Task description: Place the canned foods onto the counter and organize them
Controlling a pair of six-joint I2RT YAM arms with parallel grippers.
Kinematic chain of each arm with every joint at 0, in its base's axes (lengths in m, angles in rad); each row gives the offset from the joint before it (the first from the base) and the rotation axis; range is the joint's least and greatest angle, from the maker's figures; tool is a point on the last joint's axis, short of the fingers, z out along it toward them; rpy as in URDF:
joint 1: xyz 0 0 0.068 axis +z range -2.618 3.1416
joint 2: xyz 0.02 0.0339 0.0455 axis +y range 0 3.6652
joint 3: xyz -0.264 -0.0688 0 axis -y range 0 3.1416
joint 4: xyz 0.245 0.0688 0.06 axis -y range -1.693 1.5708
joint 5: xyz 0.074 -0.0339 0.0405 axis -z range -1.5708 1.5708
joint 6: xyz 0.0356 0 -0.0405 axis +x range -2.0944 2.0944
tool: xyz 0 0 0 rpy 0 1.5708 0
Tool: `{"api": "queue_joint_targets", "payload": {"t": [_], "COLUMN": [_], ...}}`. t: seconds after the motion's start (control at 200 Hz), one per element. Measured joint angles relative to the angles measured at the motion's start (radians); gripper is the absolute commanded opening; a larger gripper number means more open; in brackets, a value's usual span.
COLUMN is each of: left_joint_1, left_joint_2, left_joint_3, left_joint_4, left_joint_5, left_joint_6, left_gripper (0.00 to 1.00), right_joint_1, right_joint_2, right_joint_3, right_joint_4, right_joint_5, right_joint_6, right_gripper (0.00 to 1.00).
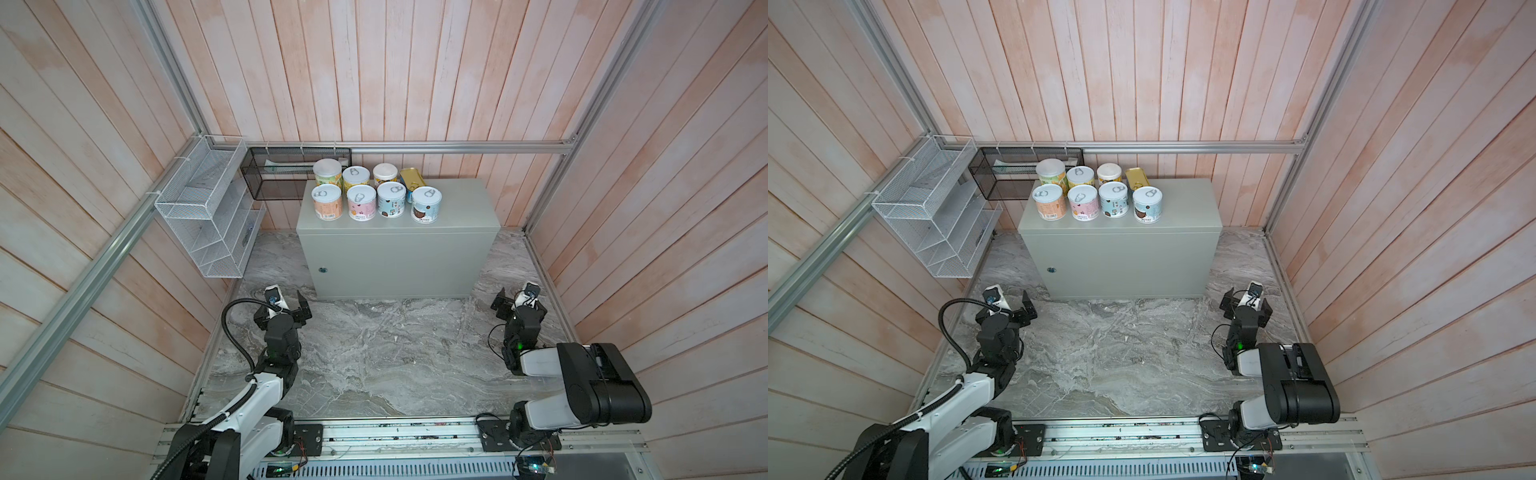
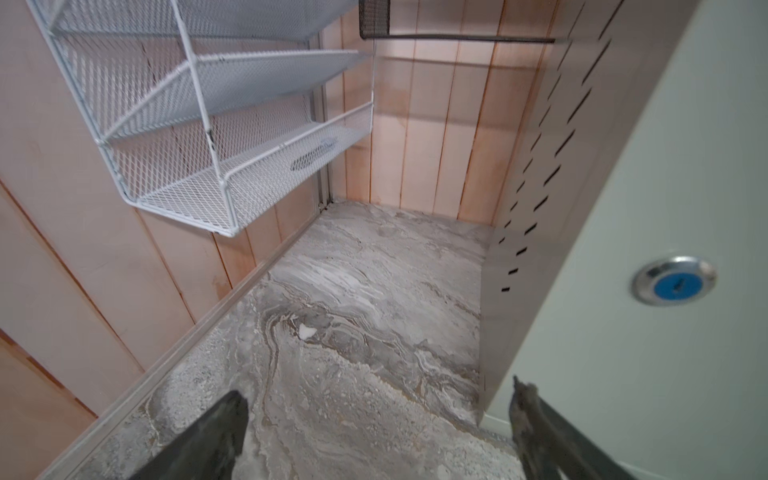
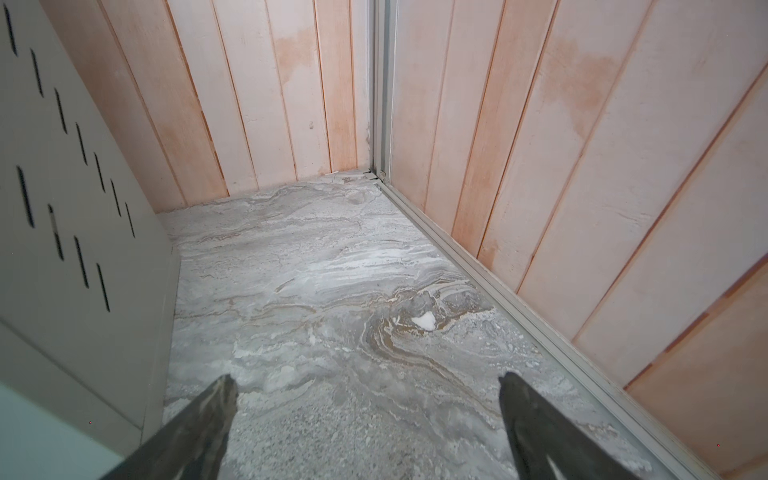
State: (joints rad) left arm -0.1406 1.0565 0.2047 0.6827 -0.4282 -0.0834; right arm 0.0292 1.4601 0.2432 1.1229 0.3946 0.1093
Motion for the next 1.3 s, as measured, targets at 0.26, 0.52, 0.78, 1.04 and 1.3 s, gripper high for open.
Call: {"api": "queue_joint_targets", "payload": {"t": [0.26,0.52,0.78,1.04,1.3], "left_joint_1": [0.040,0.042,0.074,0.110,0.110], "left_joint_2": [0.247,0.401,0.445,0.494,0.494], "left_joint_3": [0.071,0.066,0.062,0.061,0.061], "left_joint_4": [0.173,0.341,0.409,0.446,0.447], "left_joint_5": [0.082,0.106,0.180,0.253,0.271], "left_joint_6": [0.061,0.073,0.079,0.072,0.072], "left_gripper": [1.00,1.00,1.00,1.00,1.00], "right_joint_1": [-0.011,-0.024,-0.024,-0.024,-0.024], "right_joint_2": [0.019,0.054,0.054,0.054,0.054], "right_joint_3": [0.015,-0.016,-0.016,-0.016,-0.016], "right_joint_4": [0.003,0.084,0.101,0.105,0.105], "right_joint_5": [-0.073,-0.112,-0.124,-0.124,-0.124], "right_joint_6": [-0.024,-0.027,-0.027,-0.028,-0.028], "right_gripper": [0.98,0.98,0.98,0.98,0.98]}}
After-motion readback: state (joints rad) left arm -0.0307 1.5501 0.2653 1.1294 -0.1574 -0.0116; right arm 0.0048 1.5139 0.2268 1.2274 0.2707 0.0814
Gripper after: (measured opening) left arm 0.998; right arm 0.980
